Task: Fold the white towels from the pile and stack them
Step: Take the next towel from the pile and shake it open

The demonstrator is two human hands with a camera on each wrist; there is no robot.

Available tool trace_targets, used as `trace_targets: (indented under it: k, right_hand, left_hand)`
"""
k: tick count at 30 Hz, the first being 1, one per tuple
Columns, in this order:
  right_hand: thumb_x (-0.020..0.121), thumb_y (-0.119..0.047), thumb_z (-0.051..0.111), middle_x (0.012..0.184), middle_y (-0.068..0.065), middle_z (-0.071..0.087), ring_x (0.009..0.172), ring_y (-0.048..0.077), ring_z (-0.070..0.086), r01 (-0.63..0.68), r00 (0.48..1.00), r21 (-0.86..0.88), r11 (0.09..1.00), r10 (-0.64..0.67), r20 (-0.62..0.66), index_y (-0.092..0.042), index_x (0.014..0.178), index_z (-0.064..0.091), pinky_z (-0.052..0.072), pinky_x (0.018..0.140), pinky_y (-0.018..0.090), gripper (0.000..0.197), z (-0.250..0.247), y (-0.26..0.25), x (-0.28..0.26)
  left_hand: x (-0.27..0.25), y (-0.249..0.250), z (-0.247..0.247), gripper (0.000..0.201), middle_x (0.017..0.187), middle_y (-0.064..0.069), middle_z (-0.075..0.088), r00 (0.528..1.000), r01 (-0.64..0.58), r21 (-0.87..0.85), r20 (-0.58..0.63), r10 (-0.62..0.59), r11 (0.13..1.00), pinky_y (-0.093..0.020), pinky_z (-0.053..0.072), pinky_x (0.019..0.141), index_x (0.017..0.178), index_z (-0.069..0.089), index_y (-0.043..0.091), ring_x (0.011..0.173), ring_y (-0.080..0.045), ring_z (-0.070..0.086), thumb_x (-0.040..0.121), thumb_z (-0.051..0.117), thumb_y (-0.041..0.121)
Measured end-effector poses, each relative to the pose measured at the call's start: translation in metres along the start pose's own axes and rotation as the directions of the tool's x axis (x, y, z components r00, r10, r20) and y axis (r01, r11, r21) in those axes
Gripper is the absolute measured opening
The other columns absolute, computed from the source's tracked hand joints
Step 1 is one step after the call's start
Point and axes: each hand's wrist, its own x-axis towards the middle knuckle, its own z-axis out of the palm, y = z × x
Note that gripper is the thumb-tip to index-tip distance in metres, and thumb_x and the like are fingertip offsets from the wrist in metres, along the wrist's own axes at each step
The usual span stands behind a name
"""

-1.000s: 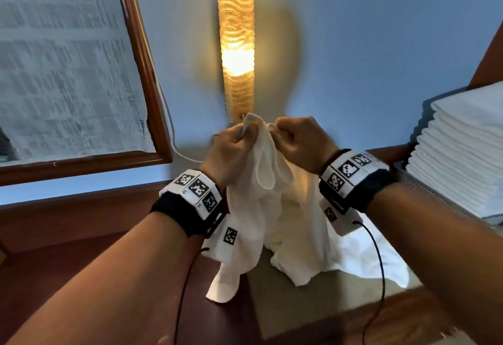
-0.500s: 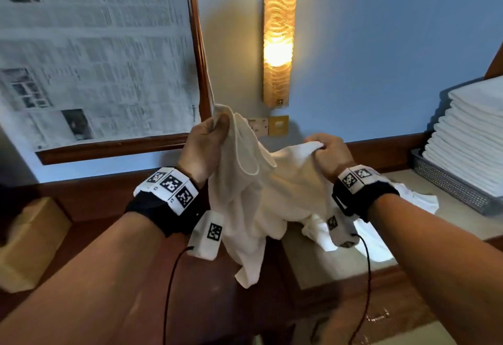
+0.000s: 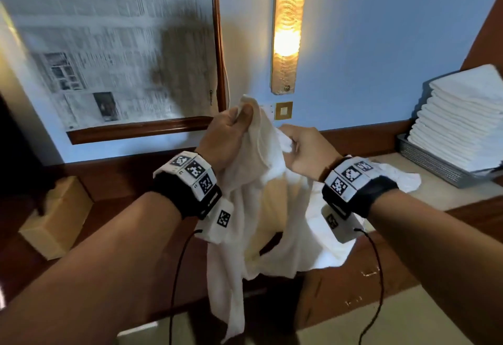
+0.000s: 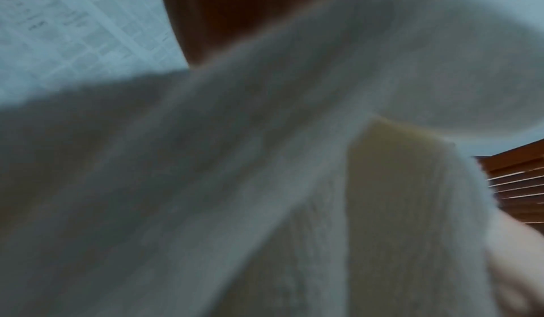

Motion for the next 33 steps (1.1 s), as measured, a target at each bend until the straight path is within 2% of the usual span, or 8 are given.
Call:
trace_targets:
  k: [2,6,10,15,19,23,27,33]
  right_hand:
    - [0.088,-0.028,0.064,0.074,-0.004,0.061,0.071,0.017,0.058,-0.063,0.997,-0.064,0.996,0.066,0.036,-0.025,0.082,0.057,0.045,0.066,0.032,0.010,0.015,0.007,-0.017]
    - [0.093,-0.025,0.061,0.059,-0.005,0.051,0.062,0.019,0.047,-0.222,0.974,-0.084,0.971,0.226,0.036,-0.018,0.064,0.056,0.031,0.058,0.032,0.030,0.039,0.047,-0.059]
    - [0.092,-0.009,0.063,0.059,-0.006,0.049,0.067,0.024,0.050,-0.359,0.933,-0.020,0.933,0.360,0.019,-0.024,0.057,0.049,0.036,0.064,0.033,0.041,0.052,0.059,-0.066]
    - [0.092,0.001,0.051,0.095,-0.002,0.069,0.092,0.013,0.063,-0.099,0.995,0.246,0.964,0.094,0.031,-0.020,0.093,0.071,0.048,0.081,0.017,0.030,0.044,-0.018,-0.015]
    - [0.094,-0.012,0.060,0.080,-0.008,0.066,0.075,0.001,0.059,0.122,0.990,0.257,0.959,-0.135,0.035,-0.025,0.086,0.069,0.044,0.071,0.014,0.018,0.029,-0.069,0.011]
    - [0.095,-0.020,0.061,0.057,-0.009,0.051,0.054,0.003,0.043,0.163,0.984,0.186,0.969,-0.174,0.043,-0.023,0.061,0.055,0.034,0.057,0.014,0.035,0.018,-0.075,0.018]
    - [0.095,-0.028,0.061,0.072,-0.005,0.063,0.063,0.003,0.054,0.153,0.983,0.243,0.958,-0.172,0.058,-0.017,0.076,0.064,0.040,0.061,0.013,0.021,0.016,-0.072,-0.009]
    - [0.089,-0.029,0.072,0.077,-0.007,0.064,0.069,0.006,0.058,-0.080,0.981,0.126,0.989,0.055,0.188,-0.029,0.078,0.064,0.043,0.070,0.026,0.012,0.041,-0.036,-0.038]
  left_hand:
    - [-0.008,0.011,-0.015,0.043,0.082,-0.001,0.066,0.999,-0.021,0.053,-0.039,0.023,0.998,-0.035,0.051,0.077,0.089,0.067,0.011,0.073,-0.008,0.061,0.102,0.047,0.048]
    - [-0.026,0.028,-0.052,0.032,0.083,0.008,0.066,0.991,0.014,0.082,-0.132,-0.003,0.997,-0.024,0.049,0.078,0.084,0.065,0.024,0.076,-0.002,0.062,0.105,0.046,0.039]
    - [-0.047,0.027,-0.078,0.037,0.070,0.011,0.062,0.980,0.064,0.121,-0.195,-0.039,0.991,-0.024,0.046,0.071,0.074,0.060,0.022,0.066,-0.001,0.057,0.105,0.046,0.038]
    - [-0.064,0.016,-0.059,0.036,0.061,0.013,0.063,0.973,0.156,-0.047,-0.164,-0.162,0.987,-0.026,0.046,0.073,0.075,0.060,0.017,0.062,-0.003,0.059,0.106,0.046,0.029]
    - [-0.077,0.014,-0.030,0.030,0.081,0.005,0.068,0.967,0.205,-0.032,-0.145,-0.208,0.978,-0.013,0.049,0.068,0.098,0.066,0.012,0.065,0.003,0.064,0.107,0.043,0.029]
    - [-0.082,0.021,-0.020,0.033,0.083,0.005,0.069,0.971,0.183,0.044,-0.164,-0.173,0.982,-0.021,0.049,0.076,0.090,0.067,0.017,0.073,-0.001,0.063,0.106,0.043,0.034]
    - [-0.072,0.044,-0.038,0.039,0.083,-0.003,0.065,0.972,0.120,0.167,-0.221,-0.082,0.979,-0.029,0.047,0.074,0.088,0.063,0.012,0.077,-0.013,0.060,0.106,0.042,0.040]
    - [-0.074,0.059,-0.043,0.038,0.068,0.012,0.057,0.980,0.025,0.232,-0.196,0.022,0.972,-0.018,0.041,0.061,0.072,0.056,0.022,0.057,0.006,0.051,0.106,0.044,0.033]
